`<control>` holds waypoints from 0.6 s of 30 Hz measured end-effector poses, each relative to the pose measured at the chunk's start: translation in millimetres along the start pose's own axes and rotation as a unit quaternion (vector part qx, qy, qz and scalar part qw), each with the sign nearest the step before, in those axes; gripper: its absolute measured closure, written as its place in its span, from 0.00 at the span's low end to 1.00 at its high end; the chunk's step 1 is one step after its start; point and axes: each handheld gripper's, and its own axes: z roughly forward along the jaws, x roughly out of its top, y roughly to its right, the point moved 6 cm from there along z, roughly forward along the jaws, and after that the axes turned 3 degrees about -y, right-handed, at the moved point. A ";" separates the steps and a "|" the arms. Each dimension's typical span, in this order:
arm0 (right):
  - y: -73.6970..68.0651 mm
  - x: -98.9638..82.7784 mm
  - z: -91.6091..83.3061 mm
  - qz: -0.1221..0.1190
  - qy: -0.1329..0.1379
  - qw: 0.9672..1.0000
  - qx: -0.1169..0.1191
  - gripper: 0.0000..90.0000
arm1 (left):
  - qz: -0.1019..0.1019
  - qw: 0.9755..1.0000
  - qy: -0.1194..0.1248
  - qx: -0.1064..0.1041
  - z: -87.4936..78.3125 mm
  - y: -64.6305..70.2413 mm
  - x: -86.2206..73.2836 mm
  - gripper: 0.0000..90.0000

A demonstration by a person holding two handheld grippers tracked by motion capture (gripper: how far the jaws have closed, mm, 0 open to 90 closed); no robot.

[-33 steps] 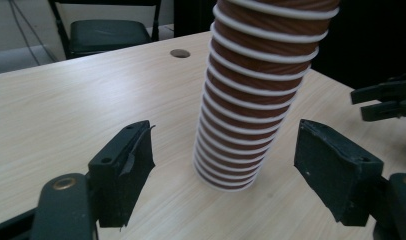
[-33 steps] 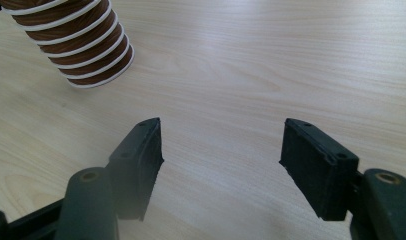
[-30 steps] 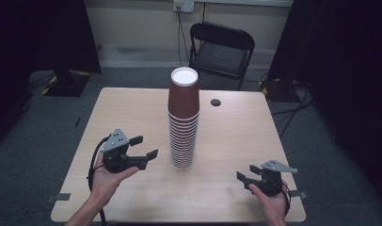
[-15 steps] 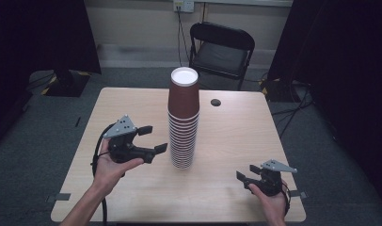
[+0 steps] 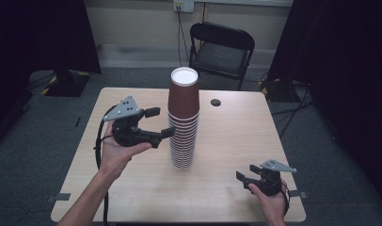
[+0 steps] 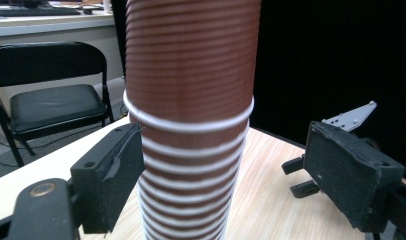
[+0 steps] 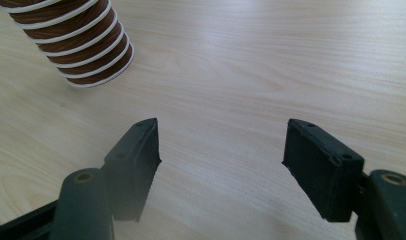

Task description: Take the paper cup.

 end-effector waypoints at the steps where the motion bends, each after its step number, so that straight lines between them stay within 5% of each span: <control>1: -0.1 -0.3 0.4 0.001 -0.002 1.000 0.001 0.34 | 0.002 1.000 0.001 0.001 1.0 -0.3 3.7 0.19; 13: 0.9 -1.0 1.5 0.003 -0.004 1.000 -0.001 0.32 | 0.018 1.000 0.014 0.001 16.1 -4.3 40.2 0.17; 18: 0.2 -0.8 1.0 0.002 -0.001 1.000 0.001 0.31 | 0.022 0.999 0.025 0.018 23.2 -4.4 51.9 0.17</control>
